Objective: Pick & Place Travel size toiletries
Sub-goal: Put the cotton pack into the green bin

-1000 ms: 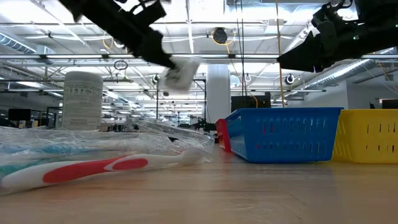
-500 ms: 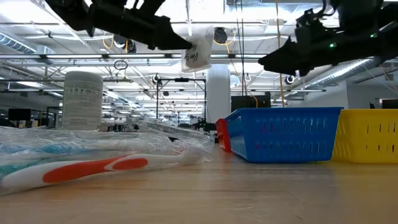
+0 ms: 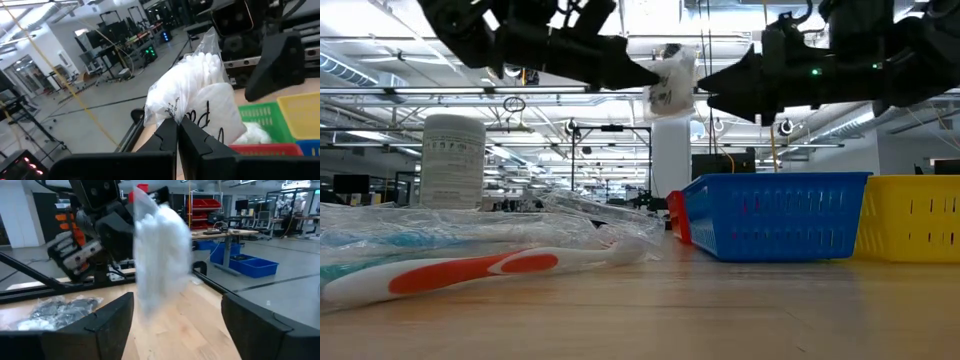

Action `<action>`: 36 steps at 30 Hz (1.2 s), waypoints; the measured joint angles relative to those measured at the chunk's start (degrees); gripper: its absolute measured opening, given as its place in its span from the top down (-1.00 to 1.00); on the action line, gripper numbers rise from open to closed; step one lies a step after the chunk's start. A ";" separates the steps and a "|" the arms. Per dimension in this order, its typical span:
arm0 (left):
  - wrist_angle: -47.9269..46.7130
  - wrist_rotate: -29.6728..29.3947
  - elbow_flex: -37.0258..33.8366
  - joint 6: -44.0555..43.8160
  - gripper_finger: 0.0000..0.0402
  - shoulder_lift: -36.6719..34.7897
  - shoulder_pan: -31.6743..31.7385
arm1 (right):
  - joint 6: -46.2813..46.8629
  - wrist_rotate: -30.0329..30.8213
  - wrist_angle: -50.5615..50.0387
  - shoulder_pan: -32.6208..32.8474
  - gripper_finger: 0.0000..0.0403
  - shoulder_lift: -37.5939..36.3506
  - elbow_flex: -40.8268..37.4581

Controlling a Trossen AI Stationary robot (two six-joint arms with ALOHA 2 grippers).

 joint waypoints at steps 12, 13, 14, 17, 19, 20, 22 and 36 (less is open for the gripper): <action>-0.57 2.41 4.26 0.70 1.00 5.02 -0.11 | -0.05 -1.49 -1.34 0.02 -0.47 1.80 2.93; -0.56 2.41 4.26 0.68 1.00 5.00 -0.11 | -0.05 -1.49 -1.23 0.02 -0.44 1.77 2.93; -0.56 2.39 4.26 0.68 1.00 5.02 -0.13 | -0.08 -1.49 -1.36 0.02 -0.41 1.77 2.93; -0.54 2.40 4.26 0.51 1.00 5.02 -0.13 | -0.11 -1.49 -1.54 0.02 -0.33 1.81 2.93; -0.54 2.37 4.26 0.38 0.99 5.01 -0.11 | -0.11 -1.49 -1.76 0.02 -0.26 1.79 2.93; -0.54 2.35 4.26 0.25 0.99 5.01 -0.11 | -0.11 -1.49 -2.02 0.02 -0.23 1.79 2.93; -0.53 2.35 4.26 -0.16 0.99 5.00 -0.11 | -0.11 -1.49 -2.01 0.02 -0.15 1.79 2.93; -0.49 2.24 4.26 -4.06 0.96 5.00 -1.43 | -0.57 -1.54 -2.52 0.04 0.45 1.79 2.92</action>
